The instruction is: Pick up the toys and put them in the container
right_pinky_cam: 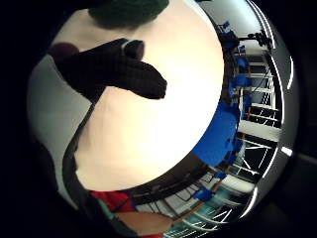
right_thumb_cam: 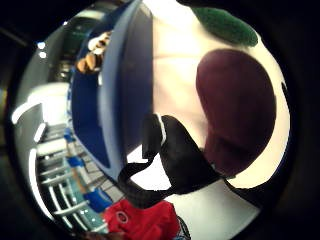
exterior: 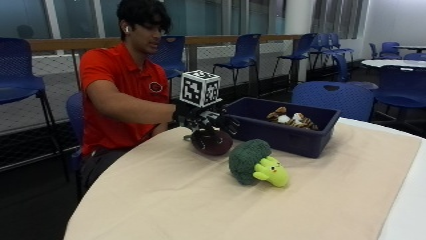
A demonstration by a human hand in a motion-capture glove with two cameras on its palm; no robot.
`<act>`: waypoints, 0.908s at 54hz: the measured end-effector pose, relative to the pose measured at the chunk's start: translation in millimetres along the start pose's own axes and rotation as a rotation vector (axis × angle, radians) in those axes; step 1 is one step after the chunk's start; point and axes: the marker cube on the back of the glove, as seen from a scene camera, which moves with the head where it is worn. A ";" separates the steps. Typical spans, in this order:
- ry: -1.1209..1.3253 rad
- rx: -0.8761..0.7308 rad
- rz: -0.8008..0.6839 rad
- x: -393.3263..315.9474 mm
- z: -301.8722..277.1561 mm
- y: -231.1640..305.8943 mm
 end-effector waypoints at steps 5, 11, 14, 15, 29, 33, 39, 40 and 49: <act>0.018 -0.047 0.000 -3.9 10.1 4.6; 0.071 -0.115 0.003 -6.8 24.1 5.4; 0.089 -0.123 0.007 -6.7 32.9 3.7; 0.089 -0.115 0.006 -6.6 35.2 3.1; 0.061 -0.073 0.018 -6.7 41.8 -0.6; 0.061 -0.055 0.023 -7.2 41.8 -1.4; 0.085 -0.013 -0.004 -6.7 39.9 -5.4; 0.095 -0.003 -0.010 -6.5 39.0 -6.3; 0.124 0.041 -0.016 -1.1 20.0 -7.4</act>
